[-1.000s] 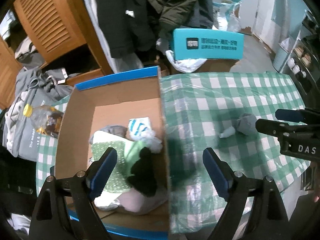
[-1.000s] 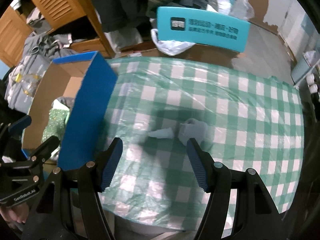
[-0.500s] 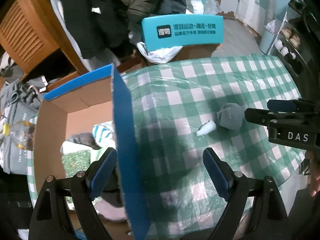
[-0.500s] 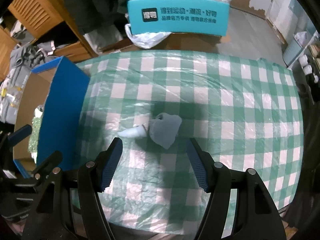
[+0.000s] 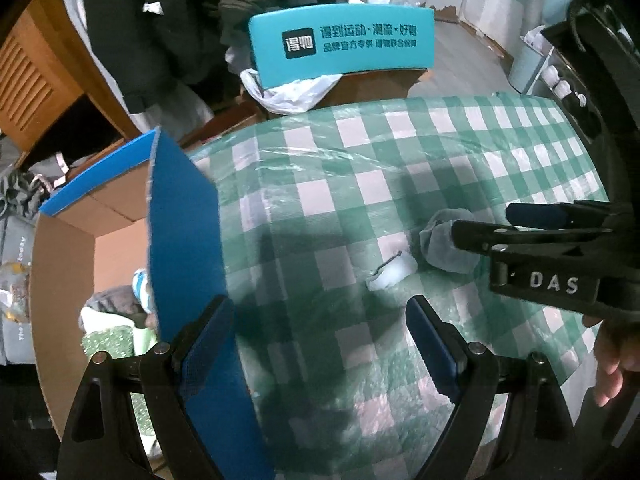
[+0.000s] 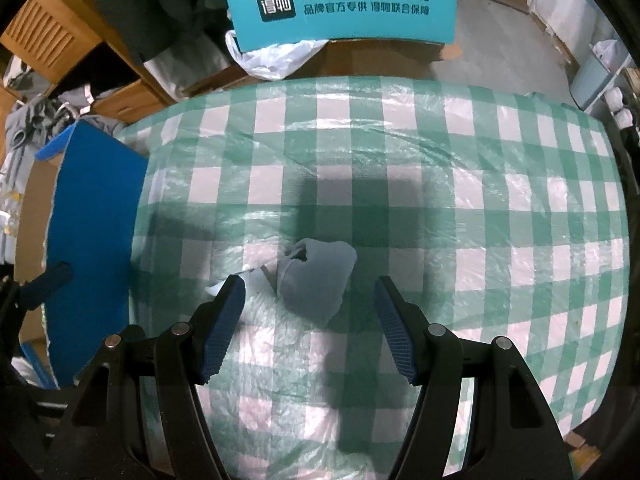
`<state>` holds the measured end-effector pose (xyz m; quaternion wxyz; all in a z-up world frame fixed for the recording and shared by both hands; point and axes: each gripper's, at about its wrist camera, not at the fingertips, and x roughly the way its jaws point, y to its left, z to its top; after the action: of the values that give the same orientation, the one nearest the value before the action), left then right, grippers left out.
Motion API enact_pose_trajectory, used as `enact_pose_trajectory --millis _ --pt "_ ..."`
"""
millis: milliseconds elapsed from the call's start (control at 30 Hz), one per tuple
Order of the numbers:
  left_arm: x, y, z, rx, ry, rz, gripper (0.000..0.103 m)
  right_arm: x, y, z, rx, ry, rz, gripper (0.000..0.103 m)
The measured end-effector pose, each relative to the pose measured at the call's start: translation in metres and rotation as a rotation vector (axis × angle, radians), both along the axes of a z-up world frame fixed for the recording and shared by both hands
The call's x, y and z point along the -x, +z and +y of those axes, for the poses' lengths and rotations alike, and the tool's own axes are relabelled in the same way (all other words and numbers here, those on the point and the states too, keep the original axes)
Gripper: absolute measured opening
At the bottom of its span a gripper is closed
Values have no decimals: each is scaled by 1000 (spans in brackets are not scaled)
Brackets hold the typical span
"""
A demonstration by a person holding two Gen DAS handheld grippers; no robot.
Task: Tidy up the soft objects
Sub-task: 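Withdraw both grippers from the box toward the white socks on the table, then grasp the grey sock with the right gripper and lift it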
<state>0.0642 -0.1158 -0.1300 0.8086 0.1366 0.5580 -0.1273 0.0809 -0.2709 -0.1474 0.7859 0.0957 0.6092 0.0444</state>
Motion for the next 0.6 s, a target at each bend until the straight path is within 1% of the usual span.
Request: enact_pose_trajectory --millis 433,600 --pt "-16 -27 -22 -5 -32 45 89 -12 -31 -6 -32 0 52 66" --pt "-19 -36 -27 -6 -38 62 89 -14 -41 -2 -41 18 63 66"
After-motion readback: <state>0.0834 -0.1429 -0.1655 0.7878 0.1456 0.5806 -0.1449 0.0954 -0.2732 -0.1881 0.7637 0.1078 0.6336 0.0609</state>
